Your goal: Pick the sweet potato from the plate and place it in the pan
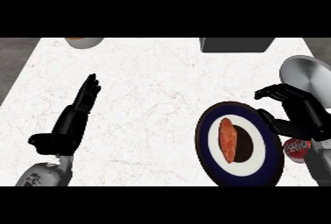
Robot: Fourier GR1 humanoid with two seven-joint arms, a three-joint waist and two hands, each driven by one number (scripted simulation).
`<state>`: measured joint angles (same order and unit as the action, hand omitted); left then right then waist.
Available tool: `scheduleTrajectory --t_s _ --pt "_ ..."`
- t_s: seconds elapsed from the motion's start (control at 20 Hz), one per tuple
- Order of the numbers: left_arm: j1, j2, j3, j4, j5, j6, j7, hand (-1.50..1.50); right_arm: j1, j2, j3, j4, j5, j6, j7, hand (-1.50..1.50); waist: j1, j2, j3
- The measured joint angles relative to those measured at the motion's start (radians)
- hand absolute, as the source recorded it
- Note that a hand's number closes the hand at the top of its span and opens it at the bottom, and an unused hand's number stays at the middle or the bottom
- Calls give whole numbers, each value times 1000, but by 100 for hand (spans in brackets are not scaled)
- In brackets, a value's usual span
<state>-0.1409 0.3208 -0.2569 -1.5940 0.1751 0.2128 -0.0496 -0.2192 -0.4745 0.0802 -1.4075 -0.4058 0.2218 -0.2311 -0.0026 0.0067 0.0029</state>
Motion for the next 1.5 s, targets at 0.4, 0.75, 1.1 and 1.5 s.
scheduleTrajectory --t_s 0.4,0.75,1.1,1.5 --pt "67 -77 -23 16 15 -17 -61 0 102 -145 -51 139 164 172 -296 -150 3 -5 -2" --pt "74 -112 -35 24 -8 -19 -68 0 8 -217 -10 133 307 207 -249 -150 7 -6 -3" --pt "78 -124 -36 35 -13 -35 -77 0 -101 -224 135 94 494 226 -93 -150 17 -6 -4" --pt "68 -132 -25 20 -27 -32 -49 0 -138 -172 325 63 754 207 8 -150 13 -6 -3"
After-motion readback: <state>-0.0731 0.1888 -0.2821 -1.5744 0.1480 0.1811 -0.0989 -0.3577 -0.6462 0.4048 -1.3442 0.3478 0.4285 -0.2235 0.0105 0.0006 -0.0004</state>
